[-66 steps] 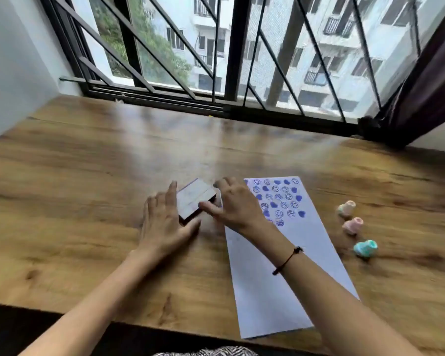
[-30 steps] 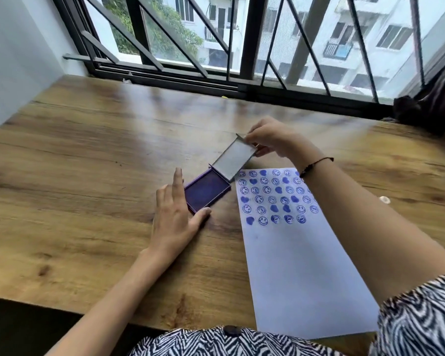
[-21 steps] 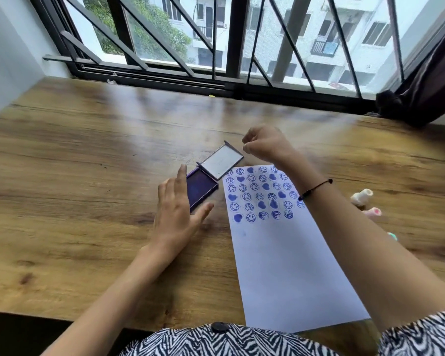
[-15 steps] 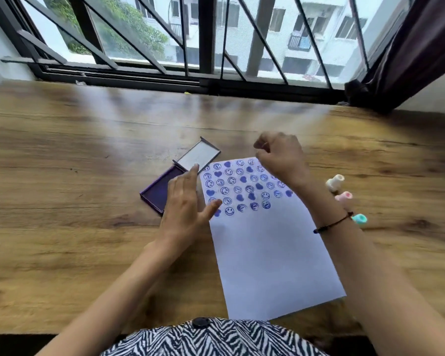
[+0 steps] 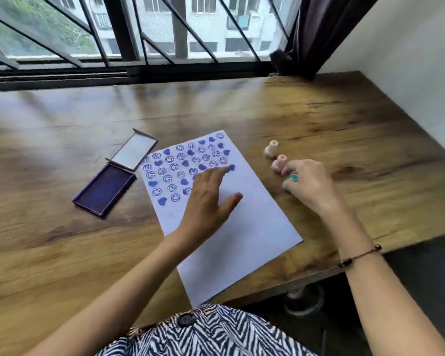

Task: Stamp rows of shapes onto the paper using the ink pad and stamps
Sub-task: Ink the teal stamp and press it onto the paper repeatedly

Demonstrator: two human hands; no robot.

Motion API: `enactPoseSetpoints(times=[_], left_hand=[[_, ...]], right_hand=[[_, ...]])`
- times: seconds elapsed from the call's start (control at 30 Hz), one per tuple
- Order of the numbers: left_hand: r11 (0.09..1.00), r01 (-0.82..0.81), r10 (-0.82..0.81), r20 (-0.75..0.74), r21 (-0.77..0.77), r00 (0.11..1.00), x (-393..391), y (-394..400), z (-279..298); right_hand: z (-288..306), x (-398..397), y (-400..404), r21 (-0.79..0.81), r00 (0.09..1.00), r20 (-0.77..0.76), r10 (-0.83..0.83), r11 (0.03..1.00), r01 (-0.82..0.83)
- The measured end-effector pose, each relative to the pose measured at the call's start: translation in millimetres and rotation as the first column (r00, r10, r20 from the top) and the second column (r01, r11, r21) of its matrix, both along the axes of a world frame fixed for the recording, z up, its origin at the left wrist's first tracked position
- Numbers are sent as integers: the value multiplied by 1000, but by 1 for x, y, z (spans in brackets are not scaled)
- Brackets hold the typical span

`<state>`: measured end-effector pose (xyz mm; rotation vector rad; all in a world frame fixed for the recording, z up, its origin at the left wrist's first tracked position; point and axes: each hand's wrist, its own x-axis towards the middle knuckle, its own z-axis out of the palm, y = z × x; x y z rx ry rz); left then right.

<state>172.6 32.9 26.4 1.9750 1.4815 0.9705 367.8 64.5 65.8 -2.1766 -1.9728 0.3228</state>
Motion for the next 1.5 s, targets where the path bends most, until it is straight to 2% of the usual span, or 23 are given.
enactPoseSetpoints(times=[0.07, 0.13, 0.17, 0.23, 0.27, 0.33, 0.47, 0.63, 0.73, 0.83, 0.9, 0.97, 1.0, 1.13, 1.2, 1.4, 1.5], left_hand=[[999, 9, -8, 37, -30, 999, 4, -2, 0], [994, 12, 1, 122, -105, 993, 2, -7, 3], [988, 14, 12, 169, -154, 985, 0, -8, 5], [970, -5, 72, 264, -244, 962, -7, -10, 7], [959, -22, 117, 324, -282, 939, -16, -13, 8], [946, 0, 151, 440, -325, 885, -22, -15, 10], [947, -36, 210, 530, -319, 822, -37, -22, 14], [943, -162, 313, 603, -292, 734, -78, -43, 9], [923, -223, 375, 606, -312, 702, -99, -53, 5], [882, -296, 472, 683, -368, 558, -118, -60, 0], [844, -368, 531, 707, -391, 466, -130, -62, -4], [810, -423, 568, 720, -406, 398, -139, -64, -7], [795, -445, 583, 723, -413, 370, -142, -63, -8], [749, -497, 619, 731, -438, 288, -148, -64, -13], [741, -506, 624, 732, -442, 274, -148, -64, -15], [705, -531, 634, 753, -470, 175, -147, -60, -12], [701, -529, 640, 749, -478, 172, -147, -59, -12]], right_hand=[[-5, 0, -6, 99, 997, -72, -12, 995, 19], [-5, -6, -8, 143, 956, -292, -20, 988, 64], [-1, -11, -10, 106, 883, -468, -32, 990, 92], [8, -29, -14, -19, 614, -788, -39, 999, 39], [11, -43, -15, -54, 493, -870, -30, 998, -35], [14, -58, -18, -74, 370, -928, -30, 992, -105], [9, -85, -22, -89, 297, -954, -36, 982, -165], [-1, -138, -29, -91, 289, -957, -12, 961, -261], [-5, -166, -35, -40, 328, -942, 70, 948, -317], [-4, -190, -33, 51, 397, -894, 206, 929, -367], [-2, -207, -23, 151, 505, -790, 348, 909, -389], [3, -228, -4, 277, 632, -574, 521, 850, -448], [4, -240, 7, 307, 660, -468, 587, 809, -502], [-8, -283, 23, 203, 645, -144, 750, 661, -723], [-19, -288, 20, 164, 610, -55, 791, 609, -776], [-26, -291, 25, 163, 586, -82, 806, 591, -790], [-29, -288, 23, 182, 575, -104, 812, 584, -791]])
